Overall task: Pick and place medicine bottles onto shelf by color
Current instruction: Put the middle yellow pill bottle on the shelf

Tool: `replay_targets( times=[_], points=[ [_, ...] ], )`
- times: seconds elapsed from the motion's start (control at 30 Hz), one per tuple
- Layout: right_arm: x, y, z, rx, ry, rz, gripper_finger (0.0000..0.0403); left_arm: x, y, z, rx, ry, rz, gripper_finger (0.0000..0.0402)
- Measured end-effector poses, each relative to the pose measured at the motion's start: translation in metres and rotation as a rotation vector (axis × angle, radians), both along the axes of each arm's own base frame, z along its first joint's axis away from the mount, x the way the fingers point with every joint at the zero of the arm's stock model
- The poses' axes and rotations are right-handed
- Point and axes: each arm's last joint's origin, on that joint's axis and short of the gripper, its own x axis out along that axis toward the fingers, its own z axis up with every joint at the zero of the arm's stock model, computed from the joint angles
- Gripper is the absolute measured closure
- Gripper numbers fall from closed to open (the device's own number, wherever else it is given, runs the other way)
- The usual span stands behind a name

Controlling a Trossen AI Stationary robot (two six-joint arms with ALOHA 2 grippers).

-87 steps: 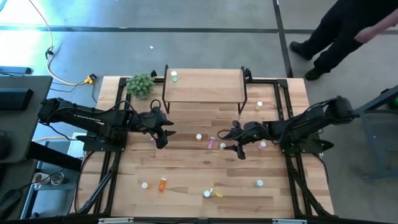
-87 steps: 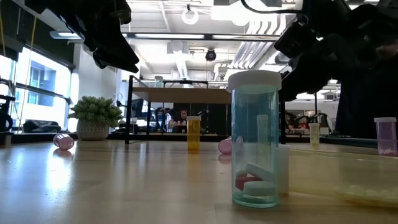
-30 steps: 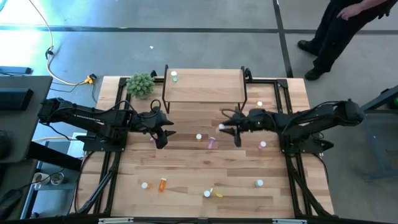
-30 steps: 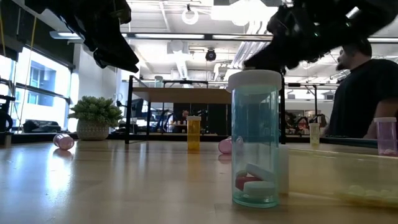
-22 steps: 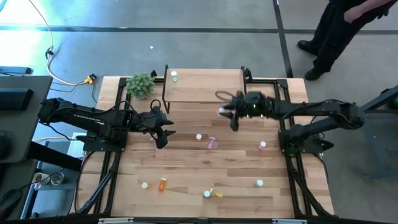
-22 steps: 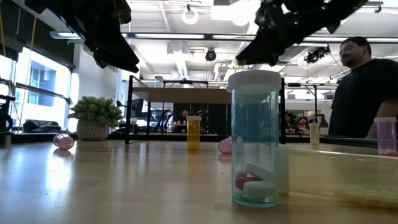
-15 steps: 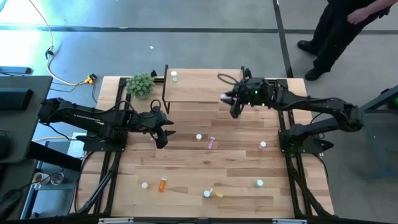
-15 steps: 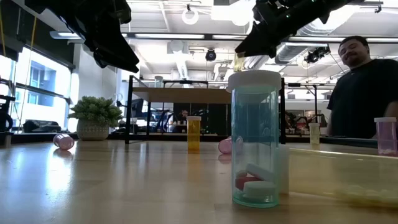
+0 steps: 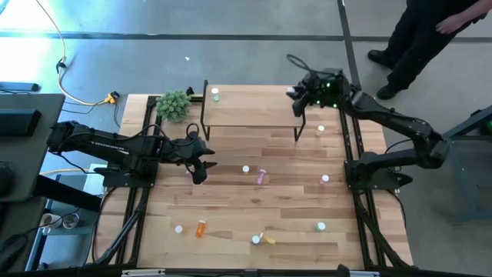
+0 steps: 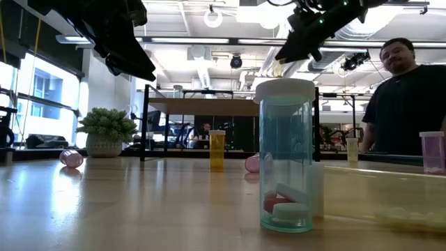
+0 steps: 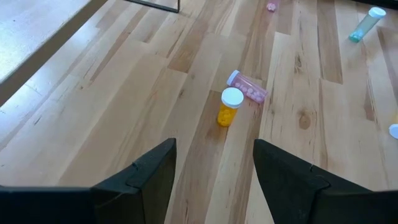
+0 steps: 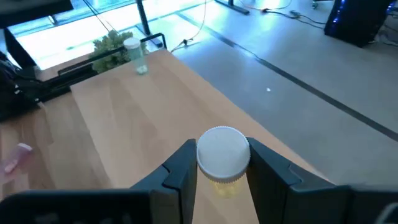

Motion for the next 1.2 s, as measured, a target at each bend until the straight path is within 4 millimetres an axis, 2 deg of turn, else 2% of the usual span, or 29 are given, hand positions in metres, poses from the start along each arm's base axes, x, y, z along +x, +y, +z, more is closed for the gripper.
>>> replay_targets(
  times=[0.23,0.37,0.83,1.2],
  points=[
    [-0.025,-0.027,-0.002,0.026,-0.013,-0.028,0.0299,0.000,0.000,0.000,-0.006,-0.002,0.005,0.0200],
    [-0.028,-0.038,-0.009,0.054,0.006,-0.040,0.0299,0.000,0.000,0.000,-0.006,-0.002,0.005,0.0200],
    [-0.008,-0.060,-0.048,0.165,0.102,-0.038,0.0299,0.000,0.000,0.000,-0.004,-0.002,0.007,0.0200],
    [0.005,-0.052,-0.050,0.144,0.114,0.022,0.0299,0.000,0.000,0.000,-0.004,-0.002,0.008,0.0200]
  ],
)
